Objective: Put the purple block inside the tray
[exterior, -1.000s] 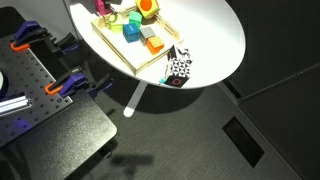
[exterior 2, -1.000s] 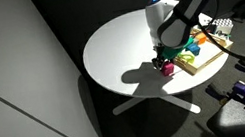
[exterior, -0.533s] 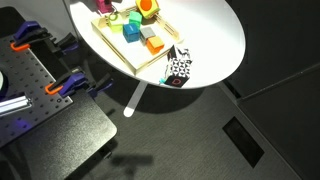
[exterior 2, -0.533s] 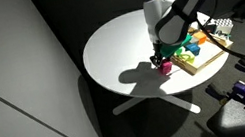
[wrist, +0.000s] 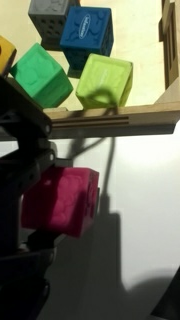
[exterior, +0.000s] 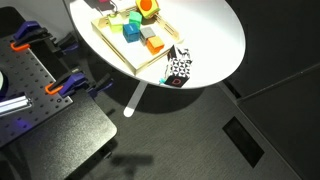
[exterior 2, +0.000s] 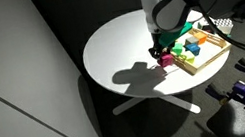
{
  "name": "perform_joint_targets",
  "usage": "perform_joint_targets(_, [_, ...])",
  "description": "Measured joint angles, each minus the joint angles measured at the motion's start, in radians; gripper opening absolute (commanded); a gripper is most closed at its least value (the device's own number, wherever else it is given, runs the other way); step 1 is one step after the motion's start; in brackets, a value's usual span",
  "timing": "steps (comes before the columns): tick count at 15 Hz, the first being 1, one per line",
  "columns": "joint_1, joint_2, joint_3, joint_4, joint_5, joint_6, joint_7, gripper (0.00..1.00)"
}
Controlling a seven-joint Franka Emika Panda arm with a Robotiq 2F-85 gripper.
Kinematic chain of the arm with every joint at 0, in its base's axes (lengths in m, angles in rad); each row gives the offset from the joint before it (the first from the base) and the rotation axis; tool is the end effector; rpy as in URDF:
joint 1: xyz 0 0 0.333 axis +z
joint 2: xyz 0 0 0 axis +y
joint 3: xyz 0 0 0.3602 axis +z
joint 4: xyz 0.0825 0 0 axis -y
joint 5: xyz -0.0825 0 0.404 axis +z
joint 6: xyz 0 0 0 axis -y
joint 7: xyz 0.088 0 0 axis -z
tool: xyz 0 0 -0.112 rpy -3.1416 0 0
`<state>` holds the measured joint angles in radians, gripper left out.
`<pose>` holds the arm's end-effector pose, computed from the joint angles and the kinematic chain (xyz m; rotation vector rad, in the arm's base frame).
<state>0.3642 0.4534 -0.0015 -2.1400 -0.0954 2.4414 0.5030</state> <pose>0.5452 0.2064 0.1948 3.0203 -0.0945 -0.1729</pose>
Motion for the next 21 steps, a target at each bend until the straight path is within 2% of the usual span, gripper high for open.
perform_joint_targets(5, [-0.030, -0.062, 0.000, -0.011, 0.000, -0.060, -0.001, 0.31])
perform_joint_targets(9, [-0.083, -0.089, -0.002, -0.023, 0.000, -0.091, -0.005, 0.31])
perform_joint_targets(15, [-0.168, -0.109, -0.016, -0.059, 0.000, -0.102, -0.039, 0.31])
perform_joint_targets(21, [-0.224, -0.142, -0.056, -0.116, -0.016, -0.101, -0.078, 0.31])
